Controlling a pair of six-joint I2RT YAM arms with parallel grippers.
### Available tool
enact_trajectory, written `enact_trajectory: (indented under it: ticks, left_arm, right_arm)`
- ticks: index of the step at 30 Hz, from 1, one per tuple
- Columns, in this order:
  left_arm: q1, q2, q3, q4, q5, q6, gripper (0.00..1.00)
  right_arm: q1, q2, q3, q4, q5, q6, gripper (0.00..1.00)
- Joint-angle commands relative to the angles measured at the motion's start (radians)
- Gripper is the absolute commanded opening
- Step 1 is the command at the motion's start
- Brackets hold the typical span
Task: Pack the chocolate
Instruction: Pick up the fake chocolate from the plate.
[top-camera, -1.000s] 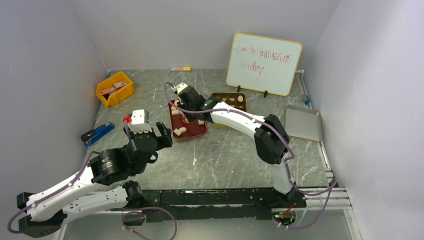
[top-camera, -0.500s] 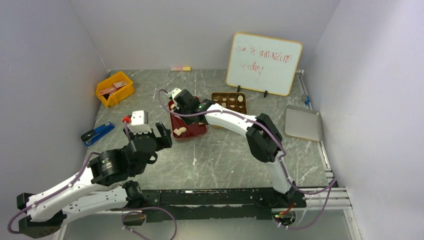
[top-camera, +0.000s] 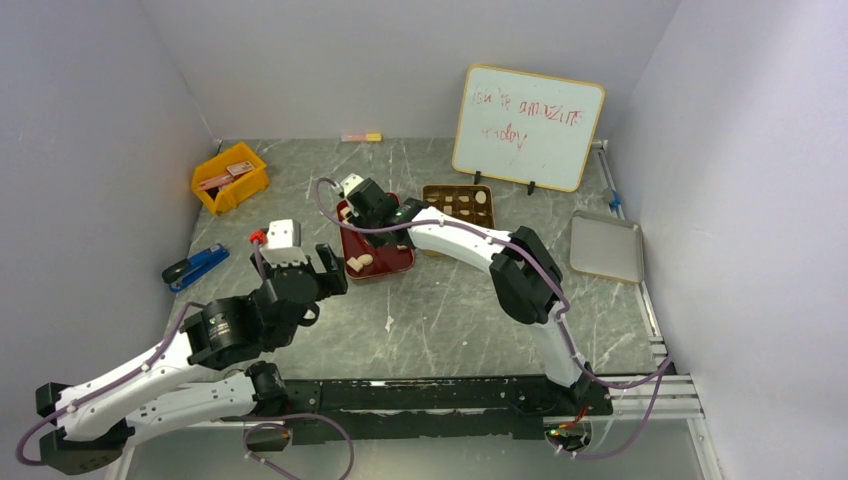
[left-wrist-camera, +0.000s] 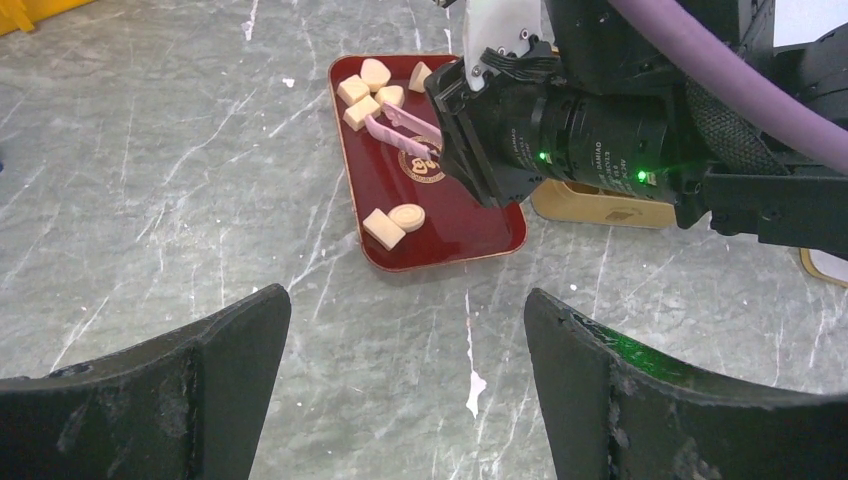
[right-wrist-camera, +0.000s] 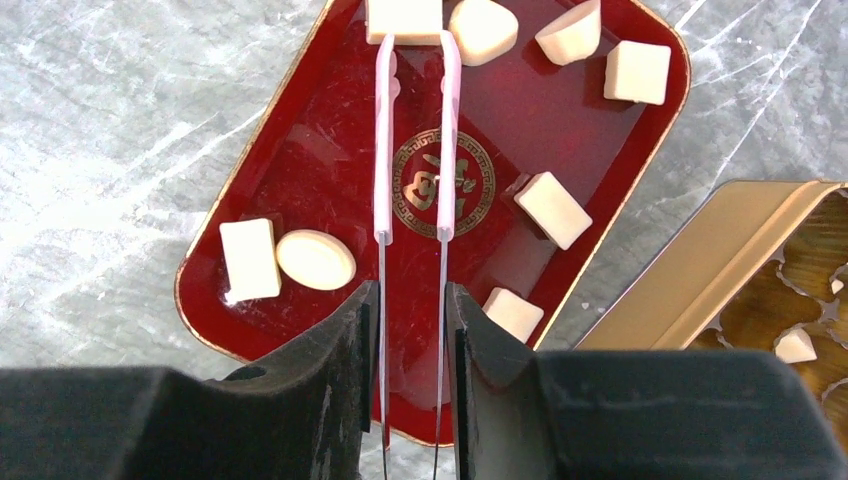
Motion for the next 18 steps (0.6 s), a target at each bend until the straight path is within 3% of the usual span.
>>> enact_trajectory:
  ticks: [1, 18]
  left_arm:
    - [-0.005, 0.012, -0.003, 0.036, -0.014, 0.005, 0.91]
    - [-0.006, 0.014, 0.001, 0.037, -0.011, 0.008, 0.91]
  right_arm:
    - [0.002, 0.005, 0.039, 0.000, 0.020, -0.006, 0.32]
    - [0.002, 0.050, 0.072, -0.001, -0.058, 0.007, 0.39]
